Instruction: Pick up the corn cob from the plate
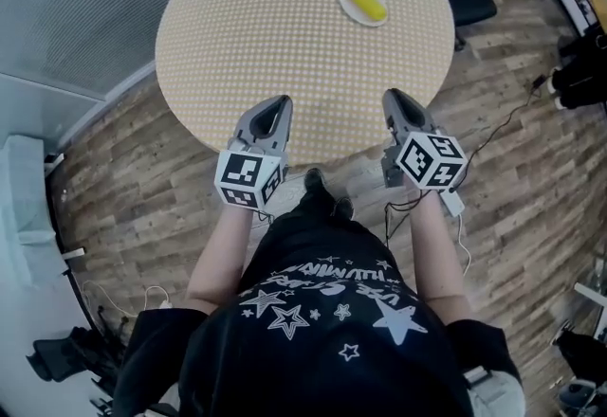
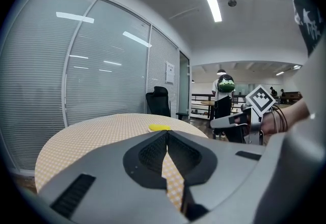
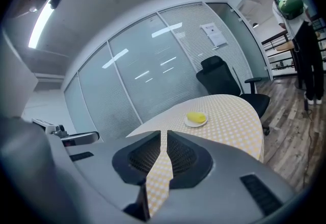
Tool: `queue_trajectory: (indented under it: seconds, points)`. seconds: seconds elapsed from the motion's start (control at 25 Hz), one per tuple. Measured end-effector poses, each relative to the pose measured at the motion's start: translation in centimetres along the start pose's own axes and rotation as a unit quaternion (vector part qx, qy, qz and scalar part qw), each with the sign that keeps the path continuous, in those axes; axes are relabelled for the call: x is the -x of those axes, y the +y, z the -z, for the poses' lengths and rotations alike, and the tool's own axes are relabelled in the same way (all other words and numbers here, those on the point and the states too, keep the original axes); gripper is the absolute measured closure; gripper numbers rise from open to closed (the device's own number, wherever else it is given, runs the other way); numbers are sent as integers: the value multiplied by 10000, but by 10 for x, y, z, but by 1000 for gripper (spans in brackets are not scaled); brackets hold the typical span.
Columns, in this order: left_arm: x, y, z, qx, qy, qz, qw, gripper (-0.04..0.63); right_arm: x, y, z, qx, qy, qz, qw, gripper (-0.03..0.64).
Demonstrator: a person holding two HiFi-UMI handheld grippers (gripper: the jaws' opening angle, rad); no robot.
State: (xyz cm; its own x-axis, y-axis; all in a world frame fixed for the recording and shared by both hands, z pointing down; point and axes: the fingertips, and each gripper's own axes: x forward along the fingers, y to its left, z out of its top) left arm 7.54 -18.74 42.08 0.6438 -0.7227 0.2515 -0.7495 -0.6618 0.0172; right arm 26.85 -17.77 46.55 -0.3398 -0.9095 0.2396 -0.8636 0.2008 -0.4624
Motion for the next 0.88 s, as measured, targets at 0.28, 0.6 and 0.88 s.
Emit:
queue_trajectory:
  seconds: [0.28,0.6,0.88]
  points:
    - [-36,31,-11,74,-139,140,9998,586,-29,-7,-26,154,-34,222,9996,565]
    - [-70,71,-20,248,-259,351,9987,586,-82,-8,-54,394,26,456,9982,565]
    - [-94,95,-15,400,-194,458,9980,586,-103,-17,-65,492,100,707,9962,565]
